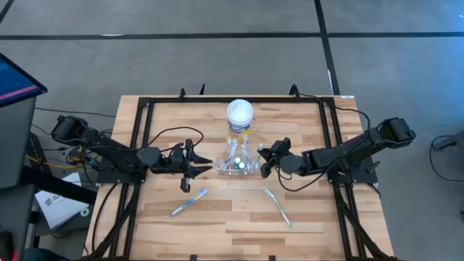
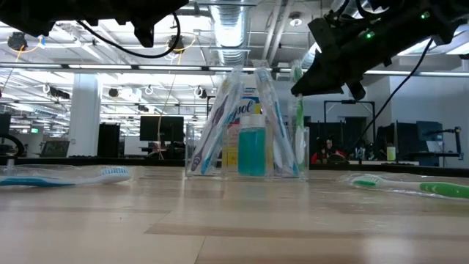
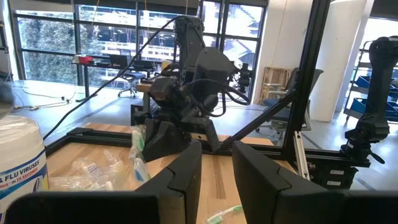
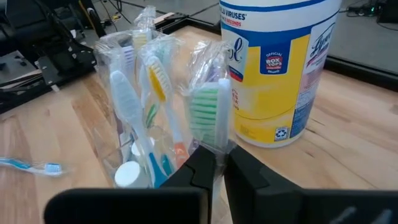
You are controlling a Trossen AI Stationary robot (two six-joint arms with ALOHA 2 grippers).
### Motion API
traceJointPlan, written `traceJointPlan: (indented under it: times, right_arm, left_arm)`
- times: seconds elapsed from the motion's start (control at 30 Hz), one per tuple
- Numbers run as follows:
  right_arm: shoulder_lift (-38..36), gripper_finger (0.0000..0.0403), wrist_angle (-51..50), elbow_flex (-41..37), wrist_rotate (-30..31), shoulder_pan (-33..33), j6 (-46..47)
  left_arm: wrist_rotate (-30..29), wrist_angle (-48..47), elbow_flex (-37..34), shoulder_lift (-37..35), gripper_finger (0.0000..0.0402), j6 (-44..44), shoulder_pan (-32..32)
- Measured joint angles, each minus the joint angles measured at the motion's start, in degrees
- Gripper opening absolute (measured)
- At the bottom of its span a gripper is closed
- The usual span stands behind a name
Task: Pick & Place toothbrushing station
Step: Put the left green toothbrush into the transparent organizer
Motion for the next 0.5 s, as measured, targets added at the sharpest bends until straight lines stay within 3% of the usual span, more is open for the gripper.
traceJointPlan:
  times: [0.5]
  right_arm:
    - [8.16, 0.0034, 10.63, 0.10, -2.46, -0.48, -5.45]
  left_arm:
    - [0.01, 0.00, 0.00, 0.02, 0.0086, 0.01, 0.00]
